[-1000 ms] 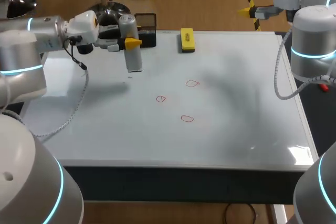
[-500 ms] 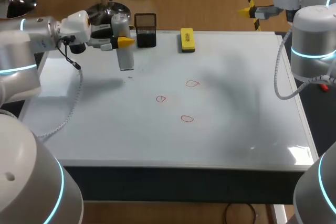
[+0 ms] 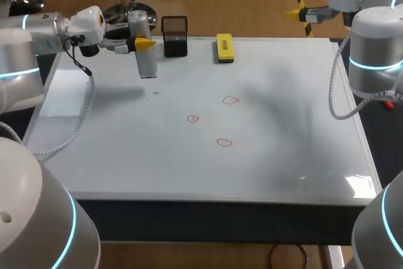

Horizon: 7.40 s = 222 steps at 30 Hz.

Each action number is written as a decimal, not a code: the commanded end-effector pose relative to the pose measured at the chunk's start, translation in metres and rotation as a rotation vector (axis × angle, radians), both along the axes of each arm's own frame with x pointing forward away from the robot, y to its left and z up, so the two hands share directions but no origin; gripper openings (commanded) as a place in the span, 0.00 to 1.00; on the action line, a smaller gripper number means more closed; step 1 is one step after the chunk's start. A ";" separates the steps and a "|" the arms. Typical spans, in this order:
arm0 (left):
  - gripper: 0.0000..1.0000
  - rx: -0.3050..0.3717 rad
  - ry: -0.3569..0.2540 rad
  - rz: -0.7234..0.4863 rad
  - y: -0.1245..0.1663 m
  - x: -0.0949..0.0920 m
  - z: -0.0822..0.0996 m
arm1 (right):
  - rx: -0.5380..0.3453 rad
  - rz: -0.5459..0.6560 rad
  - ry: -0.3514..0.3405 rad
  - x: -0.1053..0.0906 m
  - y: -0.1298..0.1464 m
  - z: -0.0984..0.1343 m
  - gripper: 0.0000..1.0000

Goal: Pick up the inspection probe, press it on each red-marked spot on the whiteboard one by one, put down the probe, pick up the eraser, and wipe off all the red marks.

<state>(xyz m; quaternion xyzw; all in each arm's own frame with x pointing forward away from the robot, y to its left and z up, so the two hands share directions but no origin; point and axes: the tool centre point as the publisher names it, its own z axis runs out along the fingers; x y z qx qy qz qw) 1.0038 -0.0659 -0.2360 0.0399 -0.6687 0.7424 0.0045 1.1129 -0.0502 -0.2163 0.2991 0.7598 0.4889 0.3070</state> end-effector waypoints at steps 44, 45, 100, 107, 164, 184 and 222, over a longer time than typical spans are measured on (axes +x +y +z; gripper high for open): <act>0.00 -0.008 -0.003 -0.026 0.000 0.005 -0.002 | -0.554 1.421 0.200 0.115 0.145 0.001 1.00; 0.00 -0.008 -0.003 -0.026 0.000 0.005 -0.002 | -0.583 1.433 0.201 0.113 0.147 -0.001 1.00; 0.00 -0.008 -0.003 -0.026 0.000 0.005 -0.002 | -1.309 1.565 0.107 0.056 0.183 -0.090 1.00; 0.00 -0.008 -0.003 -0.026 0.000 0.005 -0.002 | -1.337 1.539 0.020 0.049 0.180 -0.101 1.00; 0.00 -0.008 -0.003 -0.026 0.000 0.005 -0.002 | -1.340 1.758 -0.227 0.035 0.205 -0.152 1.00; 0.00 -0.008 -0.003 -0.026 0.000 0.005 -0.002 | -1.314 1.919 -0.221 0.025 0.198 -0.199 1.00; 0.00 -0.008 -0.003 -0.026 0.000 0.005 -0.002 | -1.308 2.010 -0.141 0.037 0.188 -0.225 0.00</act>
